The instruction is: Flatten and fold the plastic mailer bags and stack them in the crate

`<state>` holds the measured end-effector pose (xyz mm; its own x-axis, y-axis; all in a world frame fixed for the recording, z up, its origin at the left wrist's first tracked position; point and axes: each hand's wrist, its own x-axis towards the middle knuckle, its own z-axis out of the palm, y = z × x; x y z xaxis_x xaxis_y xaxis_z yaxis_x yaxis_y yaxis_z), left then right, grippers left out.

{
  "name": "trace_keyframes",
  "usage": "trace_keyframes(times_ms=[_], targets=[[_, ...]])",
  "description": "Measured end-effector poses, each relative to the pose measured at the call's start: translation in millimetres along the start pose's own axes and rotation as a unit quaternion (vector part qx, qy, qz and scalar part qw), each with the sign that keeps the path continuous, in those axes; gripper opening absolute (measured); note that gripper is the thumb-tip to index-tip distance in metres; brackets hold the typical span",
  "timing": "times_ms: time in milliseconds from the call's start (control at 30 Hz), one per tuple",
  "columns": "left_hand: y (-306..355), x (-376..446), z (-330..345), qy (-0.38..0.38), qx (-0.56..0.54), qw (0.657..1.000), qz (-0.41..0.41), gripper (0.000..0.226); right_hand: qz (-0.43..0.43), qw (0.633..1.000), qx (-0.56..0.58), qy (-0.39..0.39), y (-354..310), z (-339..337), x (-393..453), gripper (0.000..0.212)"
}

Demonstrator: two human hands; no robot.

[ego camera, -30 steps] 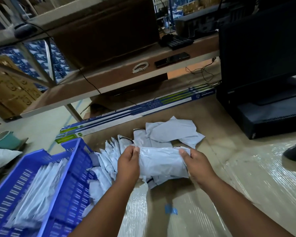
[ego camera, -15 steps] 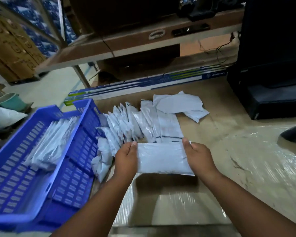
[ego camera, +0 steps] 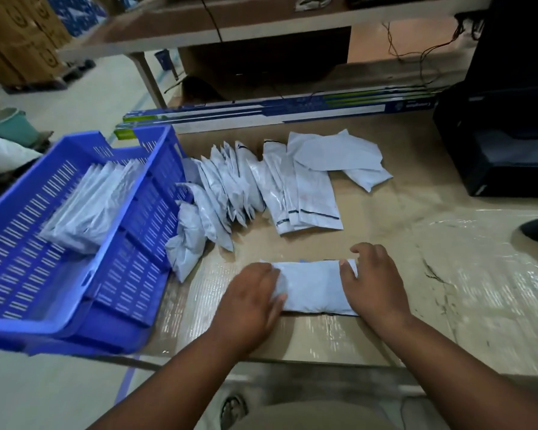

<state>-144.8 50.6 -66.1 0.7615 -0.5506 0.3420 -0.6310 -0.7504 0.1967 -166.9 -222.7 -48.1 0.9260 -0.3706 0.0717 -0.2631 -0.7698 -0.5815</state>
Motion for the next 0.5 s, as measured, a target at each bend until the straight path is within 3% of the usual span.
trace_keyframes(times_ms=[67, 200, 333, 500], targets=[[7, 1, 10, -0.052, 0.015, 0.998, 0.043, 0.059, -0.065, 0.997, -0.044, 0.022, -7, 3, -5, 0.032], [13, 23, 13, -0.115, 0.030, 0.993, 0.001, 0.070, -0.181, 0.978, -0.097, 0.027, -22, 10, -14, 0.036], [4, 34, 24, -0.159, 0.044, 0.986, -0.009, 0.071, -0.234, 0.963, -0.133, -0.002, -31, 16, -18, 0.041], [-1, 32, 37, -0.193, 0.059, 0.979, -0.026, 0.072, -0.277, 0.923, -0.257, -0.071, -34, 26, -18, 0.057]])
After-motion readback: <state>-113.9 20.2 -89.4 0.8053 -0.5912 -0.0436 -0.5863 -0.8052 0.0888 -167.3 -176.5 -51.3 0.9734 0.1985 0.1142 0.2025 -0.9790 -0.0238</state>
